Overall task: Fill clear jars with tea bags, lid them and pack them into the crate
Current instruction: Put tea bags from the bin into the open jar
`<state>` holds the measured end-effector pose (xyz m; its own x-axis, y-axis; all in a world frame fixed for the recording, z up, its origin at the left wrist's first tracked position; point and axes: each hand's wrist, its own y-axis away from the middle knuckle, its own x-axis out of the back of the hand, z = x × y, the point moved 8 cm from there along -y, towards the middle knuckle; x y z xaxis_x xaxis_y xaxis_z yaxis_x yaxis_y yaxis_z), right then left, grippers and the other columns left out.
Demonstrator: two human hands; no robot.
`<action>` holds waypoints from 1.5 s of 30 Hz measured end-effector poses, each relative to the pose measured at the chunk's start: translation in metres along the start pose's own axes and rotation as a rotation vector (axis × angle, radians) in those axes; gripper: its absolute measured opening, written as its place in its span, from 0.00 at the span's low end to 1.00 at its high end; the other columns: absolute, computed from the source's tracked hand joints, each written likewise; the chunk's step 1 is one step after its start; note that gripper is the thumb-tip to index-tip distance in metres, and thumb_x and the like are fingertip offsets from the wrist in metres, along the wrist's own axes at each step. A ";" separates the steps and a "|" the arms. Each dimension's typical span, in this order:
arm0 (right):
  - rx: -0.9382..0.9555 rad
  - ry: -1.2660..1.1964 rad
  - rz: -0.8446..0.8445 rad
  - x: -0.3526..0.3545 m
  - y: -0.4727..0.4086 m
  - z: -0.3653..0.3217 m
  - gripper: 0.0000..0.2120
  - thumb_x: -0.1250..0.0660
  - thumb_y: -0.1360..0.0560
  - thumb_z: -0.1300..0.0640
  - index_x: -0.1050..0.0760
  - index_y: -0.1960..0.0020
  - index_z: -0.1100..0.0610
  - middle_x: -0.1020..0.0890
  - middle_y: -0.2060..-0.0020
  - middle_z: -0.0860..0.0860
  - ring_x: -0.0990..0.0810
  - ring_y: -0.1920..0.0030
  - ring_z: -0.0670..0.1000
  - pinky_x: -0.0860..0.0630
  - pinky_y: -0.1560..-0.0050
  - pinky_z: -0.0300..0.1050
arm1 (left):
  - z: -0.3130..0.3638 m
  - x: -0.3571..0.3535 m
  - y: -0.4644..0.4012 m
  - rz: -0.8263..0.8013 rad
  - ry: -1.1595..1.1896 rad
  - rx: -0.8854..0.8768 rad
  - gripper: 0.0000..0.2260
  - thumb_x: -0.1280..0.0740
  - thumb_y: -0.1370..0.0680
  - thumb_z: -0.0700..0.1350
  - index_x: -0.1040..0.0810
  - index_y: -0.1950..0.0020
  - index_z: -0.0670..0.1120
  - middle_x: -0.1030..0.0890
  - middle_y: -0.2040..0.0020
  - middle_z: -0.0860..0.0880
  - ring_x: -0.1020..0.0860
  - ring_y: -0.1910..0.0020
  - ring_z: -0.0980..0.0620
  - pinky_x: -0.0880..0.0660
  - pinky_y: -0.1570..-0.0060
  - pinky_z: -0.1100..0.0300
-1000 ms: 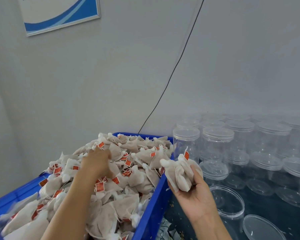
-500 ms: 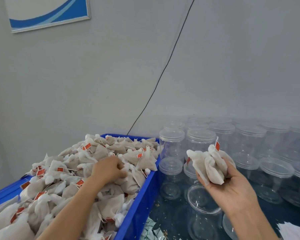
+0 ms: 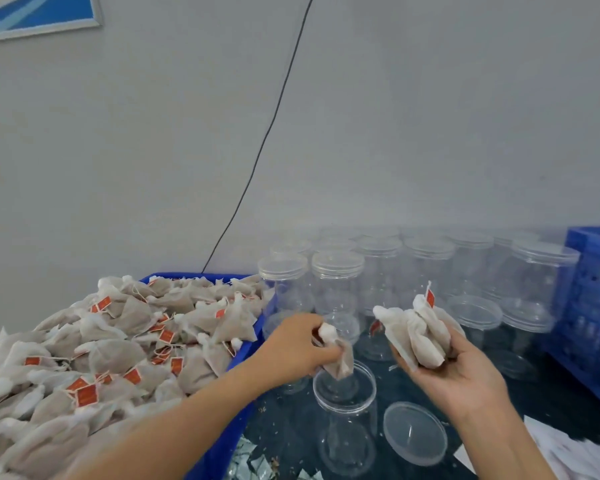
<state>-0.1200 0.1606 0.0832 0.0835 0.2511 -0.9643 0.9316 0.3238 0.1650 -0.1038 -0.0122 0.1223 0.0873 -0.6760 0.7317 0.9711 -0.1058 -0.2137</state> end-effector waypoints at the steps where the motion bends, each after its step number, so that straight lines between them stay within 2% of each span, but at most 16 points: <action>1: -0.009 0.017 0.006 0.001 -0.001 -0.001 0.13 0.34 0.25 0.59 0.20 0.43 0.62 0.22 0.43 0.69 0.23 0.40 0.68 0.19 0.68 0.59 | 0.002 -0.006 -0.004 0.016 -0.073 -0.017 0.07 0.30 0.25 0.46 0.22 0.54 0.43 0.20 0.59 0.48 0.23 0.63 0.57 0.24 0.60 0.57; 5: -0.014 0.089 -0.035 -0.002 -0.003 -0.001 0.12 0.34 0.29 0.62 0.16 0.65 0.66 0.18 0.52 0.68 0.21 0.46 0.69 0.19 0.67 0.61 | 0.000 -0.032 -0.007 -0.051 -0.382 -0.063 0.12 0.30 0.26 0.53 0.22 0.48 0.47 0.19 0.51 0.49 0.22 0.51 0.50 0.25 0.51 0.54; 9: 0.004 0.082 -0.063 0.001 -0.003 0.002 0.09 0.34 0.32 0.65 0.16 0.65 0.62 0.15 0.61 0.62 0.17 0.58 0.64 0.20 0.61 0.65 | -0.007 -0.048 -0.003 -0.127 -0.513 -0.114 0.11 0.30 0.25 0.54 0.20 0.45 0.52 0.20 0.47 0.53 0.24 0.48 0.54 0.30 0.53 0.62; 11: 0.016 0.092 -0.074 0.001 -0.004 0.005 0.08 0.34 0.32 0.65 0.17 0.64 0.63 0.15 0.63 0.61 0.16 0.61 0.62 0.20 0.56 0.64 | -0.006 -0.043 -0.004 -0.055 -0.333 -0.120 0.12 0.33 0.22 0.50 0.24 0.39 0.53 0.21 0.43 0.56 0.24 0.46 0.57 0.27 0.47 0.63; 13: 0.011 0.118 -0.063 0.001 -0.007 0.010 0.07 0.34 0.30 0.65 0.17 0.60 0.64 0.16 0.62 0.61 0.17 0.57 0.60 0.22 0.49 0.62 | -0.003 -0.033 -0.005 0.024 0.040 -0.090 0.12 0.36 0.20 0.47 0.27 0.37 0.54 0.21 0.43 0.57 0.23 0.46 0.59 0.24 0.44 0.61; 16: -0.030 0.133 -0.042 0.002 -0.007 0.025 0.09 0.37 0.24 0.63 0.23 0.46 0.66 0.19 0.48 0.68 0.21 0.43 0.66 0.24 0.43 0.64 | 0.004 -0.032 -0.003 0.033 0.489 -0.078 0.13 0.33 0.24 0.54 0.26 0.40 0.56 0.21 0.46 0.57 0.21 0.48 0.57 0.23 0.43 0.58; 20: -0.065 0.203 -0.072 -0.003 -0.004 0.042 0.13 0.36 0.25 0.66 0.18 0.64 0.66 0.19 0.50 0.70 0.25 0.40 0.72 0.18 0.66 0.60 | 0.007 -0.021 0.000 0.159 0.513 -0.138 0.05 0.29 0.24 0.43 0.20 0.50 0.50 0.18 0.54 0.53 0.21 0.58 0.54 0.22 0.59 0.62; 22: -0.075 0.150 -0.076 -0.003 -0.004 0.044 0.12 0.37 0.24 0.67 0.18 0.62 0.67 0.20 0.49 0.71 0.25 0.41 0.72 0.19 0.71 0.57 | 0.001 -0.012 0.001 0.261 0.546 -0.133 0.04 0.30 0.24 0.39 0.20 0.54 0.47 0.18 0.58 0.52 0.21 0.64 0.53 0.24 0.64 0.64; 24: -0.065 0.129 -0.068 -0.002 -0.005 0.041 0.05 0.35 0.27 0.68 0.21 0.54 0.66 0.18 0.54 0.68 0.20 0.48 0.66 0.18 0.66 0.55 | -0.003 -0.002 0.003 0.354 0.586 -0.141 0.04 0.31 0.24 0.38 0.21 0.54 0.47 0.18 0.59 0.51 0.21 0.65 0.53 0.23 0.65 0.64; 26: -0.033 0.144 -0.022 0.004 -0.009 0.035 0.10 0.34 0.31 0.67 0.24 0.50 0.65 0.17 0.55 0.66 0.19 0.51 0.62 0.20 0.56 0.52 | -0.005 0.005 0.005 0.429 0.610 -0.154 0.04 0.32 0.23 0.38 0.22 0.53 0.48 0.18 0.58 0.51 0.19 0.61 0.53 0.23 0.63 0.64; 29: 0.016 0.094 0.022 0.011 -0.013 0.025 0.10 0.35 0.31 0.66 0.24 0.50 0.64 0.17 0.58 0.64 0.20 0.53 0.61 0.19 0.53 0.54 | -0.007 0.011 0.006 0.470 0.616 -0.178 0.05 0.33 0.23 0.38 0.23 0.53 0.48 0.18 0.58 0.54 0.18 0.57 0.55 0.23 0.63 0.66; 33: 0.088 0.068 0.052 0.014 -0.016 0.009 0.05 0.37 0.25 0.65 0.25 0.50 0.62 0.18 0.58 0.62 0.20 0.55 0.59 0.24 0.49 0.51 | -0.014 0.010 0.004 0.452 0.545 -0.171 0.06 0.32 0.23 0.37 0.23 0.52 0.48 0.18 0.56 0.54 0.19 0.54 0.55 0.22 0.59 0.66; 36: 0.122 0.075 0.021 0.011 -0.015 0.005 0.11 0.34 0.33 0.65 0.24 0.51 0.62 0.17 0.60 0.61 0.20 0.57 0.58 0.25 0.45 0.50 | -0.014 -0.005 0.002 0.272 0.344 -0.177 0.07 0.31 0.24 0.40 0.23 0.49 0.50 0.19 0.53 0.55 0.19 0.53 0.54 0.21 0.54 0.62; 39: 0.145 0.117 0.025 0.013 -0.016 0.004 0.08 0.34 0.31 0.64 0.24 0.52 0.61 0.16 0.64 0.60 0.20 0.58 0.57 0.26 0.45 0.49 | -0.014 -0.026 0.002 0.087 -0.002 -0.181 0.07 0.30 0.24 0.48 0.23 0.47 0.53 0.19 0.52 0.57 0.22 0.52 0.60 0.24 0.48 0.64; 42: 0.138 0.152 -0.007 0.010 -0.016 0.010 0.10 0.33 0.35 0.63 0.25 0.53 0.62 0.16 0.64 0.60 0.20 0.59 0.56 0.23 0.54 0.46 | -0.004 -0.025 0.007 0.171 -0.231 -0.252 0.08 0.34 0.22 0.54 0.22 0.45 0.55 0.20 0.49 0.62 0.25 0.47 0.65 0.30 0.40 0.63; 45: 0.109 0.172 -0.016 0.007 -0.014 0.020 0.11 0.34 0.31 0.61 0.25 0.50 0.64 0.18 0.57 0.61 0.20 0.56 0.56 0.21 0.58 0.45 | 0.014 -0.012 0.014 0.274 -0.013 -0.292 0.13 0.36 0.26 0.62 0.26 0.42 0.62 0.22 0.48 0.65 0.26 0.45 0.65 0.31 0.41 0.67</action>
<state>-0.1251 0.1400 0.0700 0.0158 0.4016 -0.9157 0.9659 0.2306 0.1177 -0.0878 0.0041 0.1193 0.3391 -0.6991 0.6295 0.8076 -0.1268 -0.5759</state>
